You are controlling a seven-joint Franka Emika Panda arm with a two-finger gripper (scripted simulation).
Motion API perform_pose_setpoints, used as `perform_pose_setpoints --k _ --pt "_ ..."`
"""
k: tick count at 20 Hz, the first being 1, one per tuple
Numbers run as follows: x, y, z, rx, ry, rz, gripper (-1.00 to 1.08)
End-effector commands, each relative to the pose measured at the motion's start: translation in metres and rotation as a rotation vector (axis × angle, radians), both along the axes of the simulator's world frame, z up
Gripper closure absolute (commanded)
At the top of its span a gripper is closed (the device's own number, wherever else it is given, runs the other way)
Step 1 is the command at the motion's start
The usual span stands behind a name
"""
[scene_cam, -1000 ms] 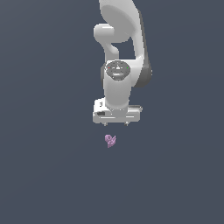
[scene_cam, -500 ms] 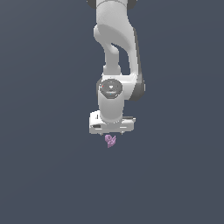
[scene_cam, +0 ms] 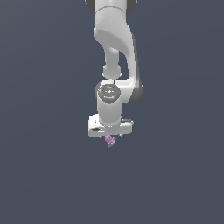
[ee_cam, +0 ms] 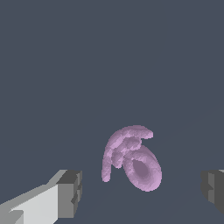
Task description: Pick up the object and move it to a goal position.
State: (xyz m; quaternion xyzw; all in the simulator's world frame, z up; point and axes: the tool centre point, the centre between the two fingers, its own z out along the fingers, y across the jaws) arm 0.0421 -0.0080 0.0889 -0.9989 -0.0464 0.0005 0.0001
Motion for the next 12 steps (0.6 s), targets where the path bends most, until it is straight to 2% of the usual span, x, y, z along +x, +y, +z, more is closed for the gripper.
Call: perform_pose_setpoints --k 1,12 --pt "0.0 0.0 -0.005 0.0 0.001 0.0 -0.92" --pt "0.0 0.0 -0.049 0.0 -0.001 0.002 -0.92"
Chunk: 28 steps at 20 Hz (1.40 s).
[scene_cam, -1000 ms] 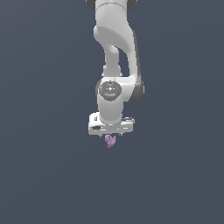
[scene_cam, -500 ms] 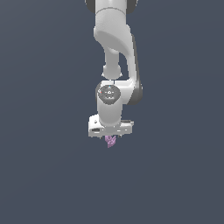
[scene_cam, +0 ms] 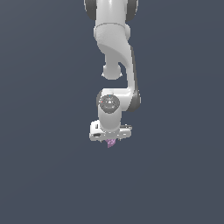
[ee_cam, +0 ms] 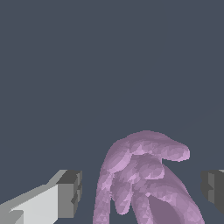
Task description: Pick up the object and move it to a goal position.
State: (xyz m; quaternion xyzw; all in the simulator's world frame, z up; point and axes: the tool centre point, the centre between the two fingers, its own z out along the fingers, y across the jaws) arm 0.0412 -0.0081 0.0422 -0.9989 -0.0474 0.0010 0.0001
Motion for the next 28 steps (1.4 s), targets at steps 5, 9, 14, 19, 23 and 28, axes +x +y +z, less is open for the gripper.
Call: perform_pose_setpoints --k 5,9,14,19,23,28 --pt "0.002 0.0 -0.003 0.0 -0.002 0.0 1.08" --pt "0.002 0.0 -0.003 0.0 -0.002 0.0 1.08" --pt "0.002 0.0 -0.002 0.0 -0.003 0.0 1.08" --pt "0.001 -0.003 0.009 0.0 -0.003 0.0 1.08" --pt "0.001 -0.01 0.029 0.0 -0.003 0.0 1.08" --pt "-0.001 -0.023 0.07 0.0 -0.003 0.0 1.08"
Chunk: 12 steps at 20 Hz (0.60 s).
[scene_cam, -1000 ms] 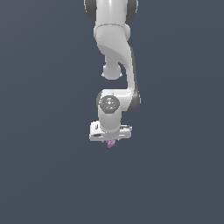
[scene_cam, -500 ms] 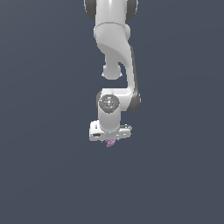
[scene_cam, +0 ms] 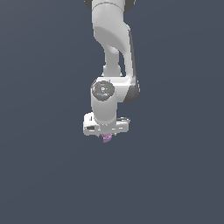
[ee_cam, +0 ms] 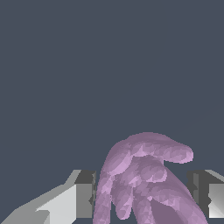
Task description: Pick up the object and move it to a goal position.
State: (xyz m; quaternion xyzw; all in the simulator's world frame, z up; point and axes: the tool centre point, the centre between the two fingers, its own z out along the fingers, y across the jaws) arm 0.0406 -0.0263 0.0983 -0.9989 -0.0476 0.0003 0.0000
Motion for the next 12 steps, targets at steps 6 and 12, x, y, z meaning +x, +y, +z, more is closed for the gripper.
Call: perform_pose_setpoints --k 6,12 --pt "-0.002 -0.025 0.08 0.0 -0.001 0.0 1.08" --pt "-0.004 -0.047 0.151 0.001 -0.001 0.0 1.08"
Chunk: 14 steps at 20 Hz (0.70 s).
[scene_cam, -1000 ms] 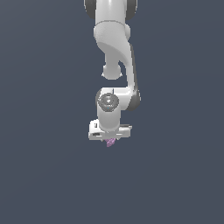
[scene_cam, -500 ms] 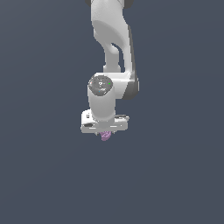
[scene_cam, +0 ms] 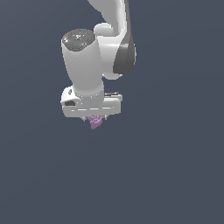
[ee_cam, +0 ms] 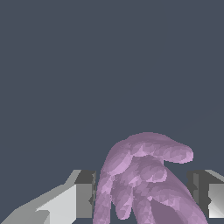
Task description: Pick up the object and move it to a goal position.
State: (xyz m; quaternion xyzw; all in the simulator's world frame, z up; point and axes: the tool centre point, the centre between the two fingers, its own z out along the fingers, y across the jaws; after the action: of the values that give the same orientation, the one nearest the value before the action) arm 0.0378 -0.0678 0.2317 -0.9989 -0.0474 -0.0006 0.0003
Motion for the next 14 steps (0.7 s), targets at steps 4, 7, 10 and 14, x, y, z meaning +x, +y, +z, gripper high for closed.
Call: perform_pose_setpoints --k 4,7,10,14 --pt "-0.001 -0.02 0.064 0.0 0.001 0.0 1.08" --pt "-0.002 -0.03 0.097 0.0 0.001 0.0 1.08" --pt "-0.001 -0.04 0.129 0.0 0.001 0.0 1.08" --pt "0.0 -0.051 0.163 0.0 0.001 0.0 1.08"
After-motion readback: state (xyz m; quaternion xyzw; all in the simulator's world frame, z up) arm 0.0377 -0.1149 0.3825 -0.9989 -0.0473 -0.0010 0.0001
